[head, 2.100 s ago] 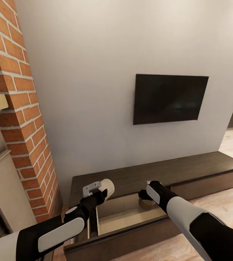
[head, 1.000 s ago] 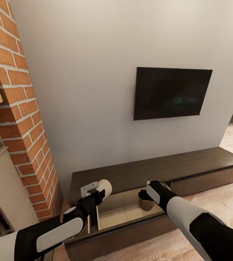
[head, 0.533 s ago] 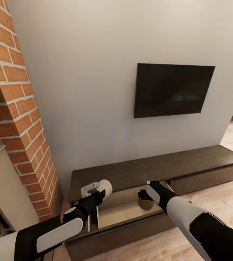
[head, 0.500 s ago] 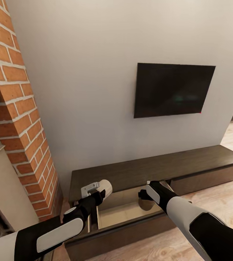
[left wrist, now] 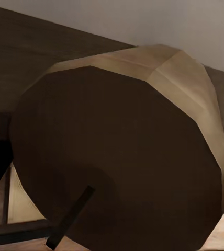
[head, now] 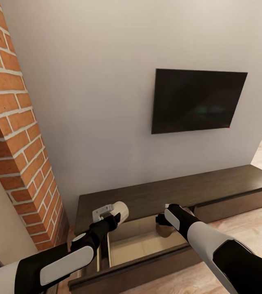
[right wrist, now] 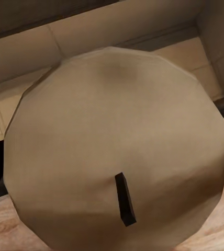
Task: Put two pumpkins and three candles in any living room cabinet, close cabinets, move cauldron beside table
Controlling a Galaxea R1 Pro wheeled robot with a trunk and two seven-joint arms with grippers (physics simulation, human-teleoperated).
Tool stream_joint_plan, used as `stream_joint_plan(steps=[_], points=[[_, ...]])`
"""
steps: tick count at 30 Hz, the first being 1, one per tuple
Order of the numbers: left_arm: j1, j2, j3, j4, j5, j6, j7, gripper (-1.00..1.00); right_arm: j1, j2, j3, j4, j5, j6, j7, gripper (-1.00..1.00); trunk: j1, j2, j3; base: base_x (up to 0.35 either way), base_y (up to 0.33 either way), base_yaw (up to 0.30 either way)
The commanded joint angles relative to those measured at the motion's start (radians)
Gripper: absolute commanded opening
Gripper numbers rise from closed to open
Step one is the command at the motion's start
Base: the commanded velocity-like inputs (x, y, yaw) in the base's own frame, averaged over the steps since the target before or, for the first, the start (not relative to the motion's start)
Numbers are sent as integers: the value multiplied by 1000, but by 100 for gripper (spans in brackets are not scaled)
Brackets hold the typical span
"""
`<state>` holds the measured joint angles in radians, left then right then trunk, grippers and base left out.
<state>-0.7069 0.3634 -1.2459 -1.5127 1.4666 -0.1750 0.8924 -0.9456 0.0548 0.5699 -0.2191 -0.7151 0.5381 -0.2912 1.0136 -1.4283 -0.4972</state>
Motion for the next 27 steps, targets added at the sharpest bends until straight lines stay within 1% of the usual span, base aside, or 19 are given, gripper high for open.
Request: stream_joint_plan(steps=[1,12,13,14,15,20,27], points=[[-2,1,-3,-4,9,-11,1,-100,-1,0,8,-2,-9,4,-8,-100,4,-8,-4,2,0,0],[-2,0,-3,-11,8,-14,2,-100,-1,4,13,-2,-8,-4,-9,-100,46,-85,-39,0,0,0],[-2,0,-3,-12,8,-14,1,-100,-1,14,14,-2,-7,-4,-9,-100,50,-92,-42,0,0,0],[-2,0,-3,-12,8,-14,2,-100,-1,17,14,-2,-7,-4,-9,-100,54,-99,-45,0,0,0],[-2,1,-3,-13,8,-14,2,-100,-1,25,14,-3,-6,-4,-9,-100,58,-106,-48,0,0,0],[-2,2,-1,-13,8,-14,2,-100,-2,32,12,-16,-6,1,-16,-100,77,-141,-64,0,0,0],[-2,3,0,-14,8,-11,2,-100,-2,33,12,-15,-6,-11,-13,-100,104,-190,-86,0,0,0]])
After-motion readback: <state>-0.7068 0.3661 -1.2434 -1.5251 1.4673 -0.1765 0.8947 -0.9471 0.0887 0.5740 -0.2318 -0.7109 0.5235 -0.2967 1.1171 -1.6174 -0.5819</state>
